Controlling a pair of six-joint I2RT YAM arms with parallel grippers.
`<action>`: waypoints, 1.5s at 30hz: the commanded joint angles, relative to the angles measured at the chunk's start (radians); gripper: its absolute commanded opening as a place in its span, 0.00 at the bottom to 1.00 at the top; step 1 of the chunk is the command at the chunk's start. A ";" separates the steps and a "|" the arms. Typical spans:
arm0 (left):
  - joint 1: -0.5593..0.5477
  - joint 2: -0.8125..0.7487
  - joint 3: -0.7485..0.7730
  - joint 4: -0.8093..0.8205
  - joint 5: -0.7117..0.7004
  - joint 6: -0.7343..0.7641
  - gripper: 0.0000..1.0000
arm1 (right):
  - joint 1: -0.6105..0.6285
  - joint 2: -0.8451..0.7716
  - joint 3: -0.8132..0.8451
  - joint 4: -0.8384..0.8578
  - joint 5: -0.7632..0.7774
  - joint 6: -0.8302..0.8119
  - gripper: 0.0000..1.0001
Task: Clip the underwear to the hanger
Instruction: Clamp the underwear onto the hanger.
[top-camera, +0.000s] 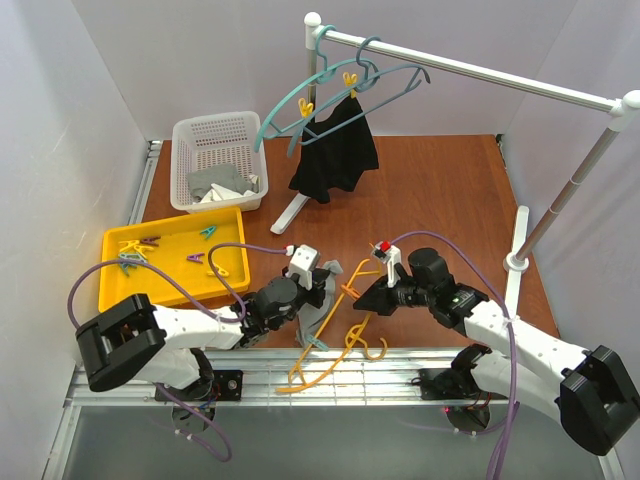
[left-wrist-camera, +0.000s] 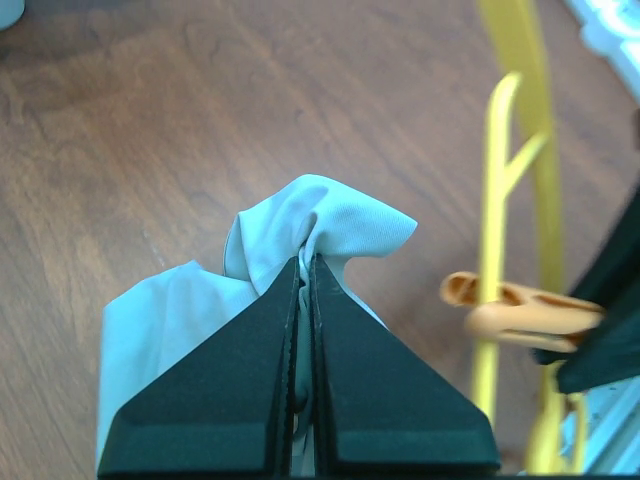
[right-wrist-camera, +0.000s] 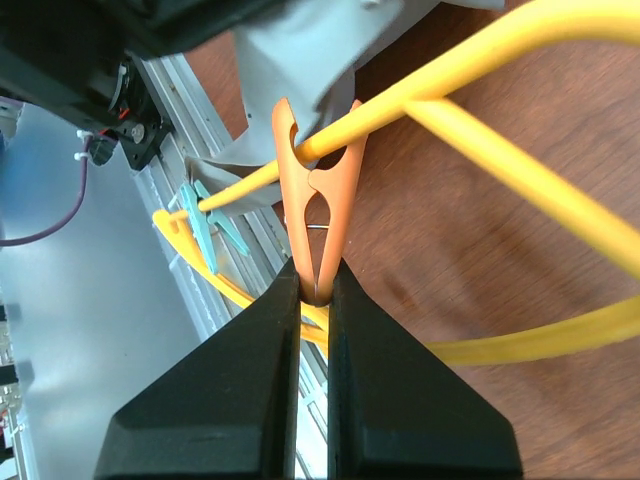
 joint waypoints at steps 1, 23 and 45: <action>-0.002 -0.068 -0.023 0.036 0.027 -0.009 0.02 | -0.001 0.022 -0.002 0.054 -0.042 -0.025 0.01; 0.000 -0.099 -0.013 0.061 0.122 -0.006 0.02 | 0.000 0.056 0.007 0.094 -0.102 -0.026 0.01; 0.000 -0.054 0.010 0.092 0.176 -0.003 0.02 | 0.000 0.062 0.012 0.101 -0.121 -0.035 0.01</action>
